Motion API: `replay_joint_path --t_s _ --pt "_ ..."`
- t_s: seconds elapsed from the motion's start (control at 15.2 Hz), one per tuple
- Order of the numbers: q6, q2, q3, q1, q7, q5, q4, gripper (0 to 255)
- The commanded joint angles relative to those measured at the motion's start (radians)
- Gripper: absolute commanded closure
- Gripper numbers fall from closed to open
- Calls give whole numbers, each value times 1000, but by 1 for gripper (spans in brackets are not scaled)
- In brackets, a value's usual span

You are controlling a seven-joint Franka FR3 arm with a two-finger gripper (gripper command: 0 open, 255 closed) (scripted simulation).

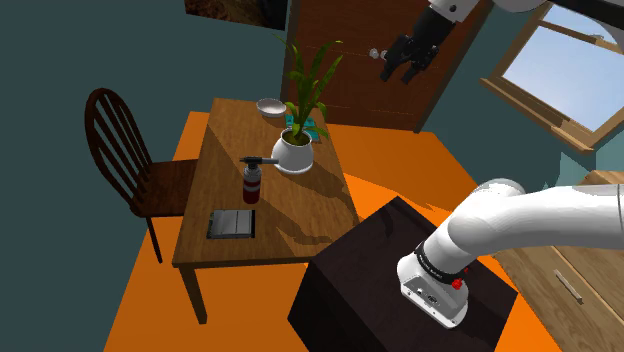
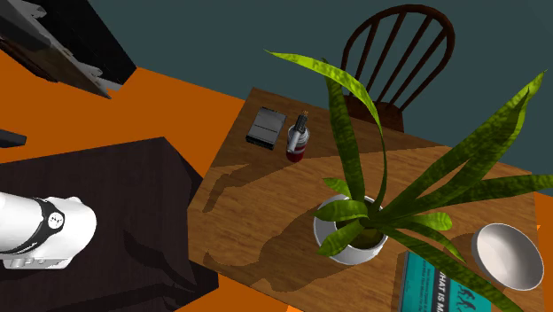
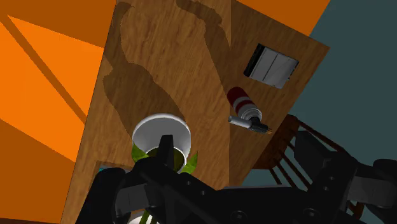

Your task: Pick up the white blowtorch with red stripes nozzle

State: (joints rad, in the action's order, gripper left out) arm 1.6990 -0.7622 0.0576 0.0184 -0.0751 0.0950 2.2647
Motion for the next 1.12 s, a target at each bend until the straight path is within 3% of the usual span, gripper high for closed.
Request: replay_joint_path --t_s 0.0,0.53,1.06 --pt "0 0 0 0 0 0 0 0" --pt "189 249 24 -67 184 -10 -8 0" --pt "338 529 29 -124 357 -7 -88 0"
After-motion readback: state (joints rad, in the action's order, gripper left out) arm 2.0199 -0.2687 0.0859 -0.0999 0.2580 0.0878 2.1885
